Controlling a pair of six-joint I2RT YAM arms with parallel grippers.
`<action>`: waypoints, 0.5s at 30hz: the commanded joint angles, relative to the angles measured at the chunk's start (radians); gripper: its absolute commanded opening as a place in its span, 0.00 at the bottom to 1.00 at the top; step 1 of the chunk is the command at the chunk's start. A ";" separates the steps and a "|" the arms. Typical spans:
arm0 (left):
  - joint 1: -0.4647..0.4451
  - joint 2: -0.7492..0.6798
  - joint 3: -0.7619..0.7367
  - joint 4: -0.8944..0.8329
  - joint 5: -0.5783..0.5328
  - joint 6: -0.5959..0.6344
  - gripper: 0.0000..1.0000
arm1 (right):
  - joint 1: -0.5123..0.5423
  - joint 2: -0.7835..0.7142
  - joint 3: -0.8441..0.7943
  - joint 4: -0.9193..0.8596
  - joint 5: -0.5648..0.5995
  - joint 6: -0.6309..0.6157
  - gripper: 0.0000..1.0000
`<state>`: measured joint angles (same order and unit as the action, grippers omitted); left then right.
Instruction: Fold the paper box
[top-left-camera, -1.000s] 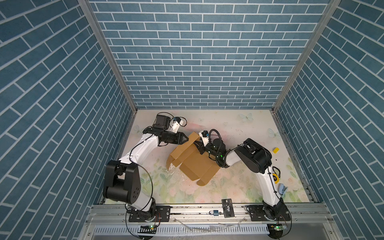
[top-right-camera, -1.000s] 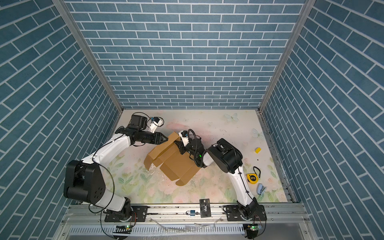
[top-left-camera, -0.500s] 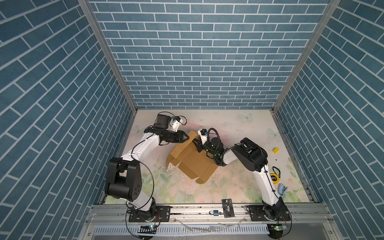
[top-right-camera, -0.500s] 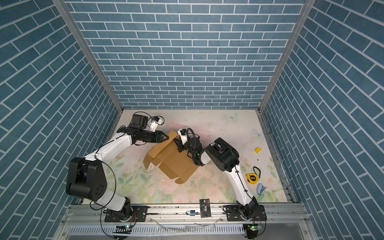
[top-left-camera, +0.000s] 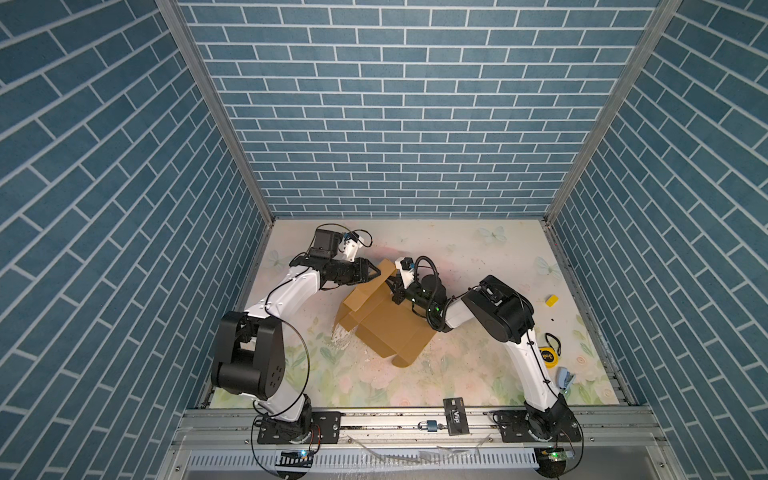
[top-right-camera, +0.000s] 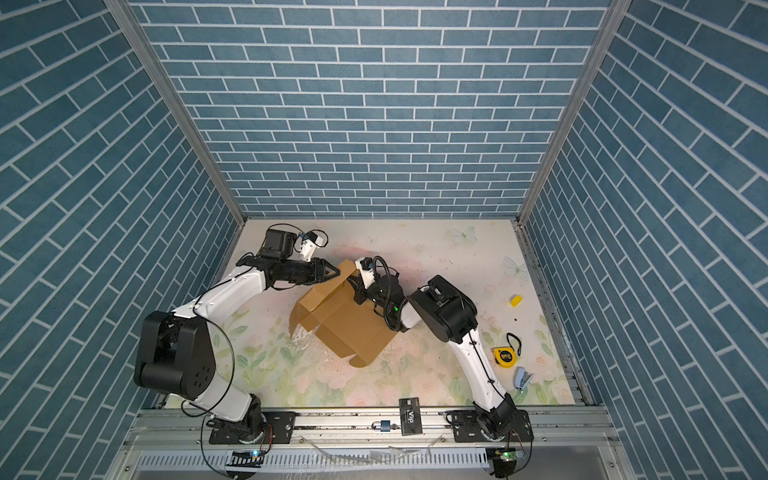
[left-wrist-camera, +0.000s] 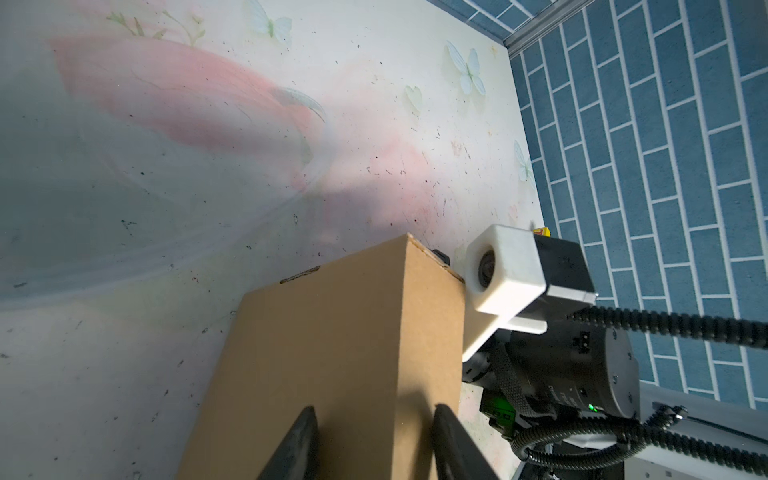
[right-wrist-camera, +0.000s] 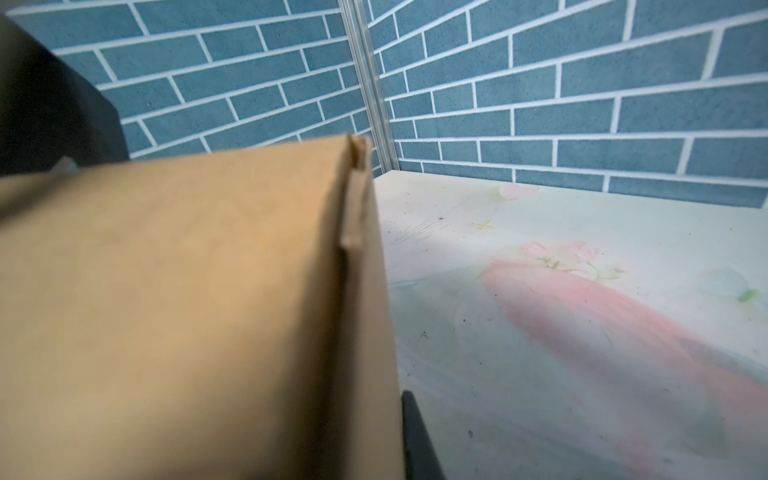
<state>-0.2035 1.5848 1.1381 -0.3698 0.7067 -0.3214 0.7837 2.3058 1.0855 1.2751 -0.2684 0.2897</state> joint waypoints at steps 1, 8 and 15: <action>-0.004 0.019 -0.030 -0.026 0.000 -0.028 0.46 | 0.005 -0.043 0.006 0.045 0.008 -0.002 0.18; -0.002 0.018 -0.030 -0.031 -0.009 -0.018 0.45 | 0.004 -0.011 0.044 0.047 0.012 -0.026 0.18; 0.000 0.025 -0.019 -0.038 -0.009 -0.024 0.45 | 0.001 0.005 0.081 0.028 -0.017 -0.044 0.01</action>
<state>-0.1951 1.5879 1.1217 -0.3271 0.6991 -0.3439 0.7845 2.3234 1.1339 1.2621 -0.2794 0.2443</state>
